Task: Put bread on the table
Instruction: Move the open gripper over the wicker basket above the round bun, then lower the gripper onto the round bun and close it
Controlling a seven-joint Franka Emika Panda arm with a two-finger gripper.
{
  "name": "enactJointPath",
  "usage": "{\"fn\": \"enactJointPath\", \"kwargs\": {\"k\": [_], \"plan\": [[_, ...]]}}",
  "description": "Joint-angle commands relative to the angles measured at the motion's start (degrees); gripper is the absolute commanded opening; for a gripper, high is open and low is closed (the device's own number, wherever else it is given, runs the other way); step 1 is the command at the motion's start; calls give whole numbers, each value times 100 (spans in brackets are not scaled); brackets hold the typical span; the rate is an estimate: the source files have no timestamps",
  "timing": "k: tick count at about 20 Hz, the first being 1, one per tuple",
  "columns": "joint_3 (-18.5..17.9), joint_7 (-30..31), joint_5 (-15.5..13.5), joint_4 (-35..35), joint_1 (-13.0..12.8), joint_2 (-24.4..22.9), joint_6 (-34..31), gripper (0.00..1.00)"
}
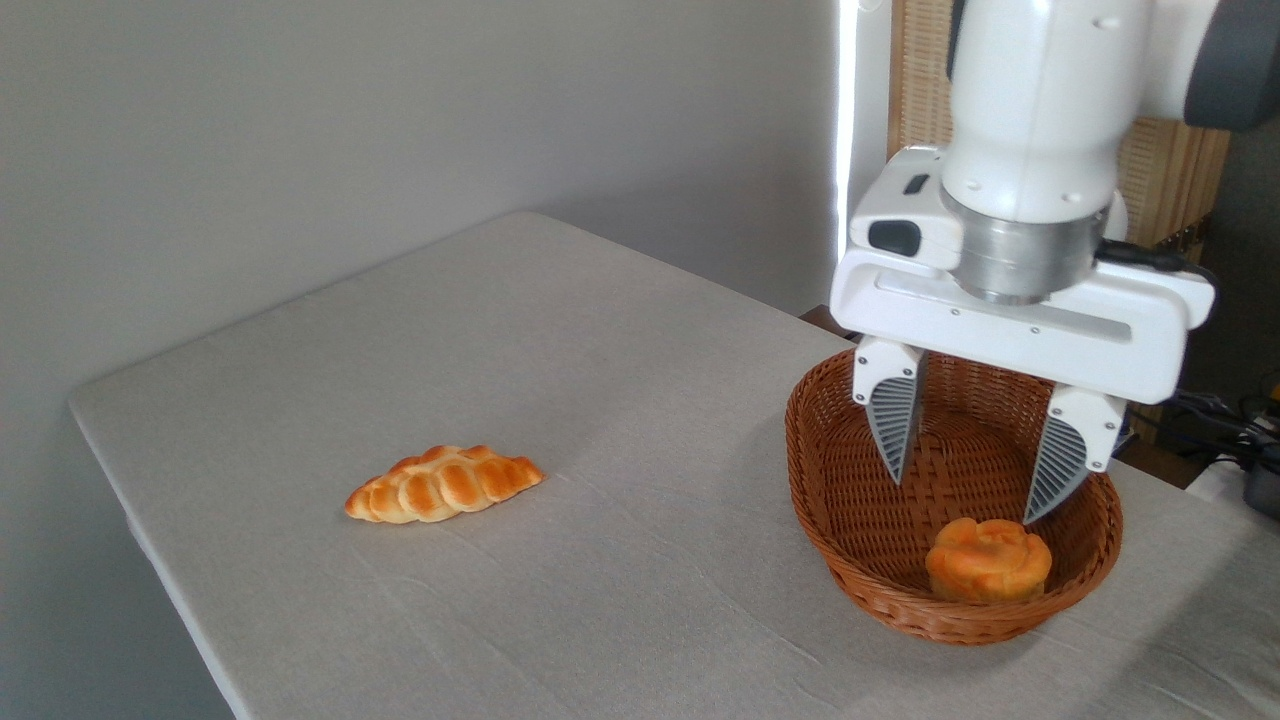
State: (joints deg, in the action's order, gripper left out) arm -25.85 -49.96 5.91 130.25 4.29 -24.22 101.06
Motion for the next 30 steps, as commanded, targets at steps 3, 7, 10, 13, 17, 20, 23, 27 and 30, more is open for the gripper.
{"fn": "enactJointPath", "kwargs": {"k": [3,7,10,13,17,20,23,27,30], "plan": [[-34,-57,226,71,239,101,151,100],[-34,-57,226,360,239,102,484,100],[-34,-57,226,528,239,110,626,100],[-43,-66,305,537,239,119,669,100],[-34,-127,323,572,239,119,678,100],[-34,-330,314,616,230,137,705,100],[-34,-618,314,677,221,137,784,85],[-34,-1156,296,748,221,181,810,49],[-25,-1593,244,739,212,128,714,0]]}}
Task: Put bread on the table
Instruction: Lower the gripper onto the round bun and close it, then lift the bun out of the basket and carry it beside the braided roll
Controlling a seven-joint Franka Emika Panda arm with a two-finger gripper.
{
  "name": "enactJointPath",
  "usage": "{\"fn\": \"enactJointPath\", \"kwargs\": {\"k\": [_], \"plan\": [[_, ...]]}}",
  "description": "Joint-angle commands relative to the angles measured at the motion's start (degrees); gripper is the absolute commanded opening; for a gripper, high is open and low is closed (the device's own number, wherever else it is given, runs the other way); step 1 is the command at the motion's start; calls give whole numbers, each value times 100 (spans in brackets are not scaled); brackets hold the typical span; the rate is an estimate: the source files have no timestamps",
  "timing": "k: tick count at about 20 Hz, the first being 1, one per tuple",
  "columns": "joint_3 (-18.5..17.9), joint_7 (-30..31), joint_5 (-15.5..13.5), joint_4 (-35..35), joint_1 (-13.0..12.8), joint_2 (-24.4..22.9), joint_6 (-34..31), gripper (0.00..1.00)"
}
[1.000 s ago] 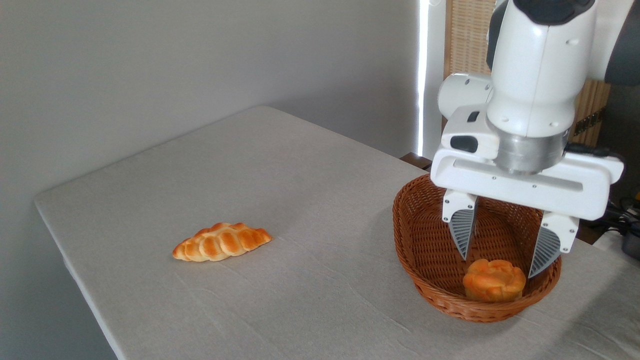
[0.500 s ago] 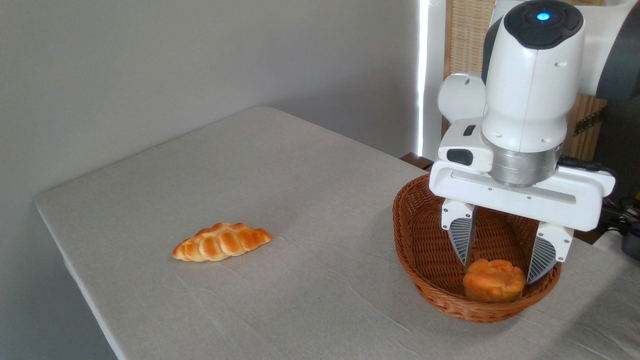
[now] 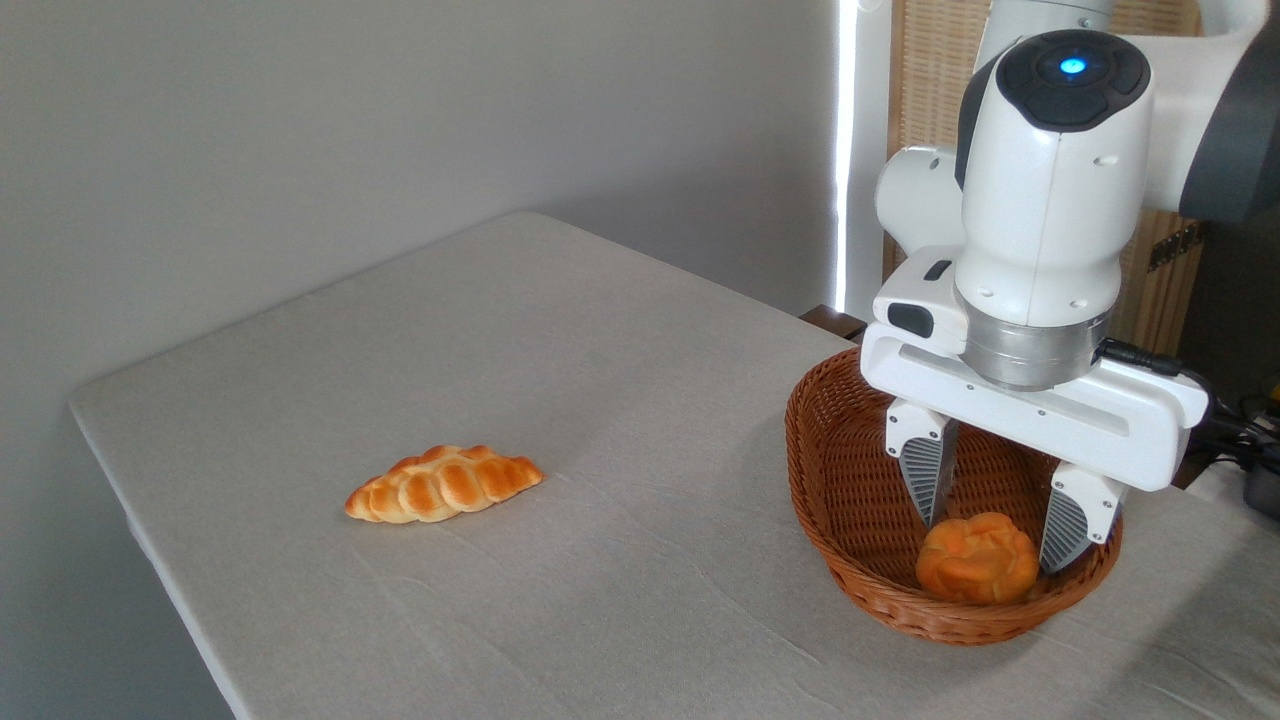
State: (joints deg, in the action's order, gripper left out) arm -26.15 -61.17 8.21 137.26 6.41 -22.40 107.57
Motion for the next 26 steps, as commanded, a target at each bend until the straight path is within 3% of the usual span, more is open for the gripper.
{"fn": "enactJointPath", "kwargs": {"k": [1,11,14,16,19,22,26], "plan": [[5,-562,5,37,1,-54,54,0],[13,-598,-4,29,1,-71,37,0],[75,-598,-187,-15,-8,-158,-191,0],[320,-659,-197,-146,-8,-229,-515,0],[733,-1168,-162,-463,-8,-256,-1499,0],[883,-1222,-197,-691,-8,-264,-1668,0],[1375,-1196,-354,-1271,-8,-151,-1704,0]]}}
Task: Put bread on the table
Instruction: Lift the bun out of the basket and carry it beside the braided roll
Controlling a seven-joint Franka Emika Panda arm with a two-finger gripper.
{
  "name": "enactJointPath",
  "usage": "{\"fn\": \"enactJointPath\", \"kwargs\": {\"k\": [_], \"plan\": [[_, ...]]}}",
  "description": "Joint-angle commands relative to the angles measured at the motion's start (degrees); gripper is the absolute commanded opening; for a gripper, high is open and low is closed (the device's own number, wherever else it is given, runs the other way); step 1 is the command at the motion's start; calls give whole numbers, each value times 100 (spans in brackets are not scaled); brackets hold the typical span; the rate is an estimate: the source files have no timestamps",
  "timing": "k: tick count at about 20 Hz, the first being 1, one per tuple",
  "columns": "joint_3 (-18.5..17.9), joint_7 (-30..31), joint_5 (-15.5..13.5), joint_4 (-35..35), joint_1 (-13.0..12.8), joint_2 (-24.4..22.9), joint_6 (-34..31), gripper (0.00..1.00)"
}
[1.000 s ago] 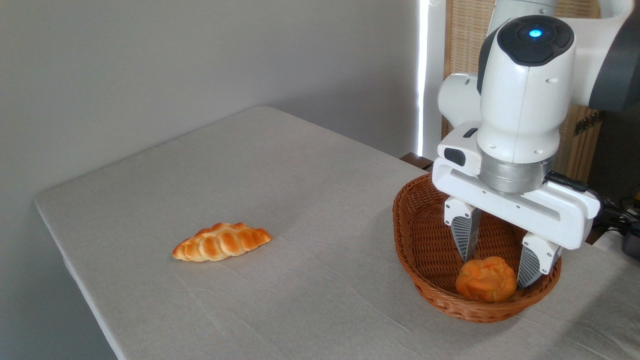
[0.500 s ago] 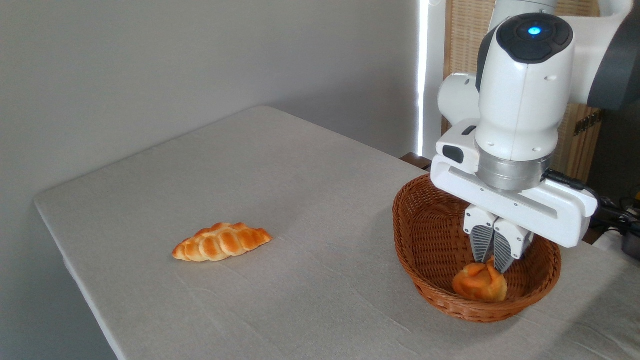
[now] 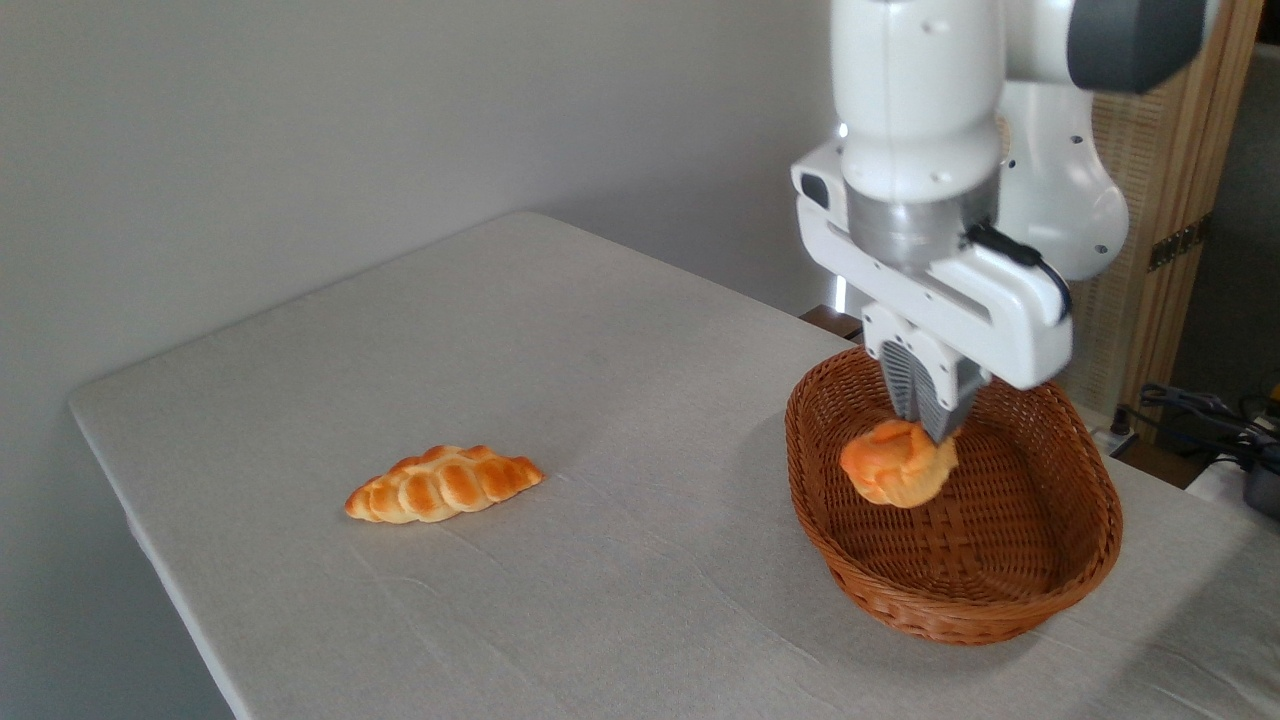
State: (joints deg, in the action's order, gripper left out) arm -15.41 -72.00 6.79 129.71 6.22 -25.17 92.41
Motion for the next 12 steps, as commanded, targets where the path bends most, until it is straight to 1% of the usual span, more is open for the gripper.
{"fn": "enactJointPath", "kwargs": {"k": [1,2,3,4,5,6,7,9,11,12], "plan": [[319,-104,-379,-682,11,196,-153,0],[328,-104,-624,-762,11,258,-83,0],[337,-60,-949,-806,11,328,74,0],[345,-60,-1309,-859,11,390,328,0],[354,-69,-1599,-868,11,460,600,0],[380,-69,-1794,-886,-24,557,890,0],[572,-69,-1909,-895,-42,662,1145,0],[924,-60,-1963,-991,-42,978,1611,0],[1223,-42,-2015,-1166,-42,1373,1833,0],[1372,-16,-2137,-1272,-42,1584,1859,0]]}}
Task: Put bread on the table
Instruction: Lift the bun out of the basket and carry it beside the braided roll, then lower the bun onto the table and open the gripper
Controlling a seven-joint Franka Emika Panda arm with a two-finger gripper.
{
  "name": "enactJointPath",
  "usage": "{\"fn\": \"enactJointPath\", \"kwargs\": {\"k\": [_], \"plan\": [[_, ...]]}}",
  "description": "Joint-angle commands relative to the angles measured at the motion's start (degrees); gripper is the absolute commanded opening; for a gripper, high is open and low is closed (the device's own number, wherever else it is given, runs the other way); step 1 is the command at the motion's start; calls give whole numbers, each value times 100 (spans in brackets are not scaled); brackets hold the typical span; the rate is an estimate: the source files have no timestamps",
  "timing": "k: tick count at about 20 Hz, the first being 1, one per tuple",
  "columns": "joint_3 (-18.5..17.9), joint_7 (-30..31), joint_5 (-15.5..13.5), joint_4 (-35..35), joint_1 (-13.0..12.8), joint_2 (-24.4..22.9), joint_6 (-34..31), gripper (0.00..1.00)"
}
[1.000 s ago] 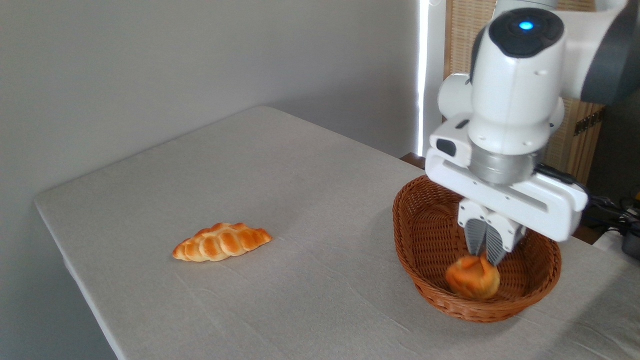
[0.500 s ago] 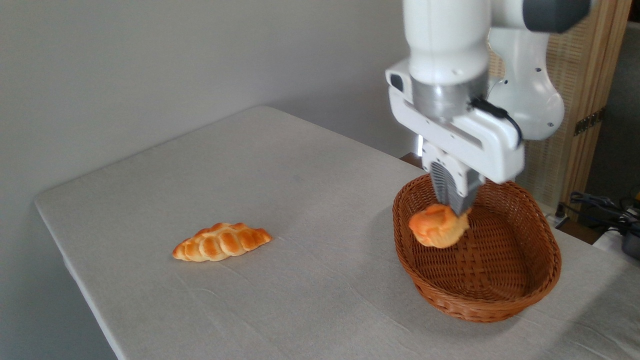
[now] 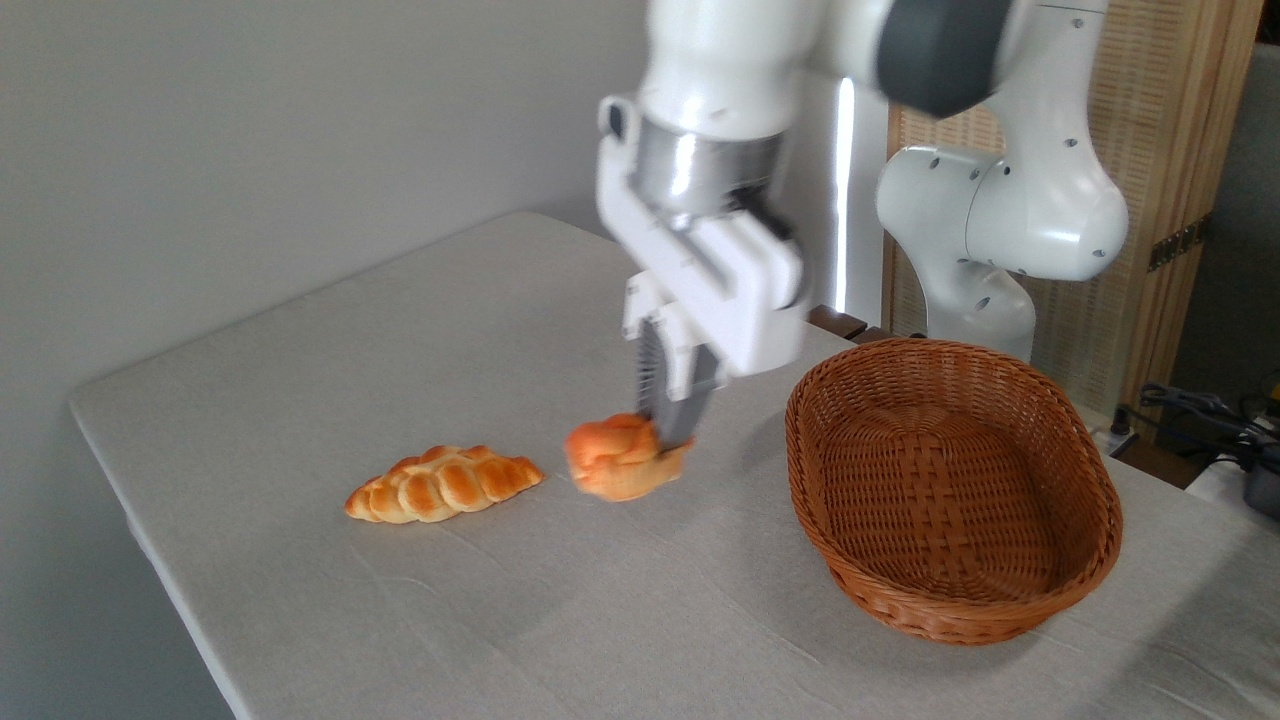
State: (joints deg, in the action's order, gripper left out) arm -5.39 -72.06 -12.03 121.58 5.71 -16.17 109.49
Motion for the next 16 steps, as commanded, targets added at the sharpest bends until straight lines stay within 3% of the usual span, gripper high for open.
{"fn": "enactJointPath", "kwargs": {"k": [1,3,6,11,16], "plan": [[502,51,-439,-547,9,886,169,2],[713,418,-634,-653,9,1168,291,34],[793,649,-599,-645,9,1257,538,77],[820,587,-573,-645,9,1459,696,97],[820,596,-590,-653,9,1494,749,100]]}}
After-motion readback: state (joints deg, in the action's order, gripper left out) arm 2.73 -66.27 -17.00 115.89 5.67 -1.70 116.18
